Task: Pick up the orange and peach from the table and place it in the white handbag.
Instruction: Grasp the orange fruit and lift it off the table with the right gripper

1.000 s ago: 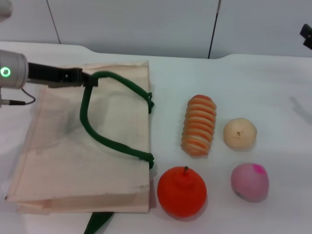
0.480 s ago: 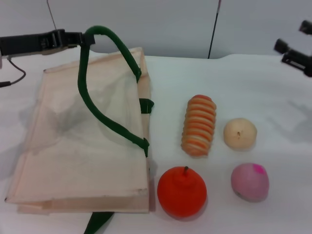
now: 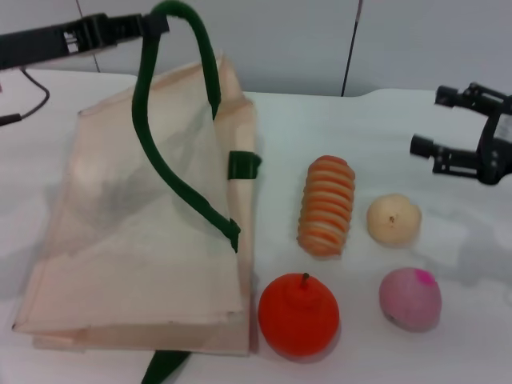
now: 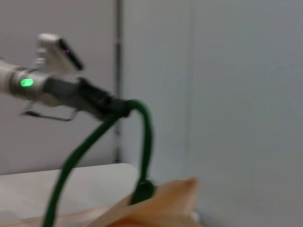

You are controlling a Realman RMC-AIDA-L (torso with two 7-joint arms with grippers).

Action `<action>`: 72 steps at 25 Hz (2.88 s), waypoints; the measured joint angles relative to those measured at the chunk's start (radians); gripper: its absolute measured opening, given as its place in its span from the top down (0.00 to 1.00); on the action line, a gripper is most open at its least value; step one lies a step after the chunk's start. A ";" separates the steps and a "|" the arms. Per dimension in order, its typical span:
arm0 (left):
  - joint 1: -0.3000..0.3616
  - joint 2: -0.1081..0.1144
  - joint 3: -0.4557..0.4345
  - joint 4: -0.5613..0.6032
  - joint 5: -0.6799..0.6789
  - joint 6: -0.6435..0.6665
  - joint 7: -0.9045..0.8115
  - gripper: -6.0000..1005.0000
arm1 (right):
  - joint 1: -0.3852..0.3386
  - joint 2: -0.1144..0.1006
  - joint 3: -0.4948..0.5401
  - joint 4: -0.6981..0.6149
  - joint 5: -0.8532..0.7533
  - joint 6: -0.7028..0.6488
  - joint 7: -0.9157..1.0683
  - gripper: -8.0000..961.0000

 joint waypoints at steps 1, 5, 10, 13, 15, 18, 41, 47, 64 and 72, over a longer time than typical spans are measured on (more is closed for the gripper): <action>0.004 -0.001 -0.001 -0.001 -0.015 -0.009 0.014 0.85 | 0.002 0.000 -0.006 -0.006 -0.013 -0.023 0.002 0.08; 0.014 -0.004 -0.002 -0.001 -0.038 -0.013 0.036 0.85 | 0.021 0.001 -0.058 -0.017 -0.079 -0.083 0.028 0.08; 0.015 -0.005 -0.003 -0.002 -0.047 -0.004 0.042 0.85 | 0.058 0.005 -0.136 -0.010 -0.156 -0.088 0.072 0.08; 0.015 -0.005 -0.006 -0.007 -0.049 0.007 0.042 0.85 | 0.080 0.011 -0.166 0.009 -0.198 -0.088 0.079 0.08; 0.018 -0.005 -0.008 -0.008 -0.053 0.014 0.042 0.85 | 0.087 0.012 -0.186 0.027 -0.212 -0.084 0.079 0.08; 0.024 -0.005 -0.010 -0.009 -0.055 0.021 0.042 0.85 | 0.089 0.013 -0.224 0.054 -0.217 -0.080 0.076 0.08; 0.049 0.001 -0.043 -0.009 -0.058 0.013 0.037 0.86 | 0.203 0.017 -0.472 0.296 -0.219 0.173 0.082 0.09; 0.048 0.002 -0.043 -0.009 -0.058 0.009 0.033 0.86 | 0.221 0.017 -0.525 0.330 -0.219 0.221 0.109 0.09; 0.046 0.001 -0.046 -0.010 -0.058 -0.012 0.025 0.86 | 0.262 0.016 -0.553 0.421 -0.219 0.369 0.139 0.11; 0.049 0.000 -0.046 -0.010 -0.058 -0.014 0.024 0.86 | 0.262 0.014 -0.554 0.420 -0.219 0.369 0.155 0.32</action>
